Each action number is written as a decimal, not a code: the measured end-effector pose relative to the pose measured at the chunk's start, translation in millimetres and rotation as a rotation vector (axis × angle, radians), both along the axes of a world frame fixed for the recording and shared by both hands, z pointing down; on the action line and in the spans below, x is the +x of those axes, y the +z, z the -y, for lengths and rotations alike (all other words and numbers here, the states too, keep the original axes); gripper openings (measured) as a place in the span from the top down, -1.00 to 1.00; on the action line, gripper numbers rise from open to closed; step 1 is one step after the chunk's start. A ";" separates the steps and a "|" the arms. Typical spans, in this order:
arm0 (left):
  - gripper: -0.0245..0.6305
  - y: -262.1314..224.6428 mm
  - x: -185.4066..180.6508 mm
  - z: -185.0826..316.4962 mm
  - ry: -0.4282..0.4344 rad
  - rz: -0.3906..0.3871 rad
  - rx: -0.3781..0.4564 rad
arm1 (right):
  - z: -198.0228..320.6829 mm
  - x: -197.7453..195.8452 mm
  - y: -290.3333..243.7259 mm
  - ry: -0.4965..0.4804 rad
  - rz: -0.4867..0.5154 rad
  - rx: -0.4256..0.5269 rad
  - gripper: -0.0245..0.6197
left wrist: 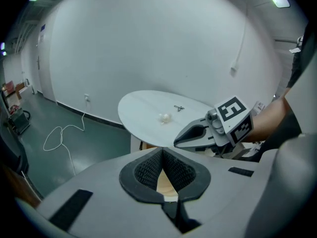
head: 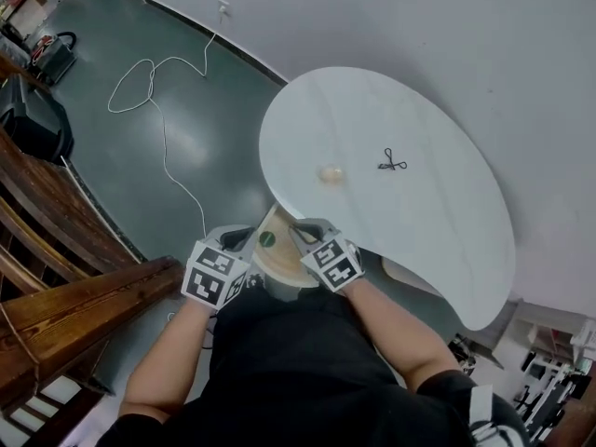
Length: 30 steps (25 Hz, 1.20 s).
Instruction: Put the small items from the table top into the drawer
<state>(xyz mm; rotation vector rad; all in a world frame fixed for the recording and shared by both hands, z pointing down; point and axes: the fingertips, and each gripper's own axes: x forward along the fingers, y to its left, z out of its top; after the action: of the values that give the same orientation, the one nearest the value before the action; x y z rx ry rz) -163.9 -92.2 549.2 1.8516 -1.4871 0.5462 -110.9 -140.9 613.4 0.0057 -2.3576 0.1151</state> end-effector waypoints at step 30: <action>0.88 -44.3 11.7 -0.3 -0.189 0.010 0.063 | 172.1 11.8 5.5 -0.205 -0.223 0.406 0.41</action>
<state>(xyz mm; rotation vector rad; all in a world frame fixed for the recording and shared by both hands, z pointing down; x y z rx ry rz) -152.2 -92.0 504.8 1.7342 -1.6821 0.4233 -99.1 -313.0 618.9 -0.0246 -2.1070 -0.4423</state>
